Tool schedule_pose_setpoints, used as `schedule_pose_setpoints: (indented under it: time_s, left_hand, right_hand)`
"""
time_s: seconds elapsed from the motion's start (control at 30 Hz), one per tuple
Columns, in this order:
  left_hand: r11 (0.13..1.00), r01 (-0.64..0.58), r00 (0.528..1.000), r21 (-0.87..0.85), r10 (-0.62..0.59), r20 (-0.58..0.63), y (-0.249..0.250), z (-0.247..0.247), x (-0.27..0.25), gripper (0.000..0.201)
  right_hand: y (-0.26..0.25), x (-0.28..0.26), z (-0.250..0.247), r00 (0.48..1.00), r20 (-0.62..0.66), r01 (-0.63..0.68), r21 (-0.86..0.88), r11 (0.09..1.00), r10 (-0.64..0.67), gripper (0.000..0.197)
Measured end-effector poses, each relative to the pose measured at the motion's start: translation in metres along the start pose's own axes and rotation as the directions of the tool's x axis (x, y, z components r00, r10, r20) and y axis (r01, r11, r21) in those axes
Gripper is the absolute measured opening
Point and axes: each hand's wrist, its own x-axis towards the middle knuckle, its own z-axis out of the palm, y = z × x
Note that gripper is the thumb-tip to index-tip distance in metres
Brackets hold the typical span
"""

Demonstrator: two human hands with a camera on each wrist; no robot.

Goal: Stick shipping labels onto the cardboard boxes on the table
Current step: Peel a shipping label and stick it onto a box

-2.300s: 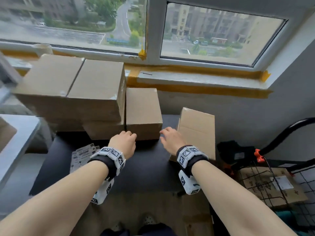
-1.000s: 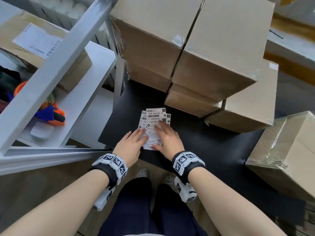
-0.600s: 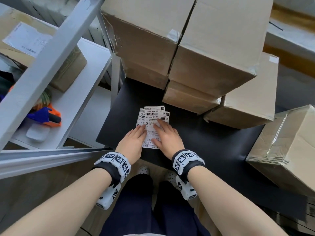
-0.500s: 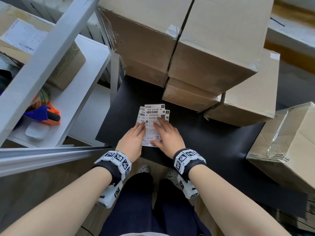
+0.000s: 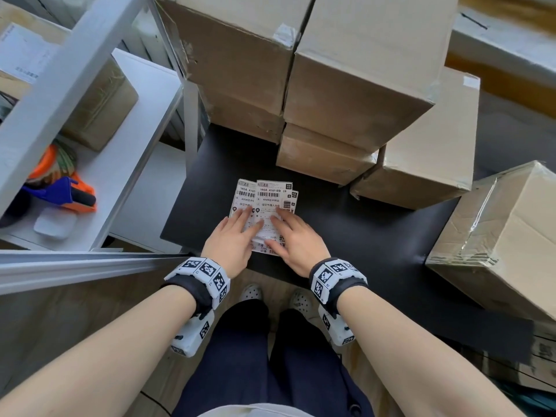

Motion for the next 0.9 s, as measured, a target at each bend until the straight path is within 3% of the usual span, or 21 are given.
schedule_pose_setpoints:
  time_s: [0.2,0.37,0.43,0.9]
  left_hand:
    - [0.99,-0.013,1.0,0.139,0.012,0.013,0.0,0.009,-0.006,0.058]
    - [0.936,-0.223,0.959,0.272,0.261,-0.109,0.001,0.006,-0.011,0.029]
    - [0.923,-0.257,0.947,0.286,0.3,-0.114,0.003,0.005,-0.015,0.026]
    - [0.896,-0.25,0.957,0.367,0.286,-0.046,0.011,0.006,-0.02,0.017]
  right_hand:
    - [0.008,-0.01,0.002,1.0,0.023,0.012,0.019,1.0,-0.012,0.057]
    - [0.008,-0.011,0.004,1.0,0.027,-0.013,0.019,1.0,0.012,0.057]
    - [0.008,-0.011,0.003,0.999,0.023,-0.025,0.022,0.999,0.025,0.057]
    - [0.023,-0.026,-0.011,0.992,0.017,-0.121,-0.024,0.992,0.121,0.06]
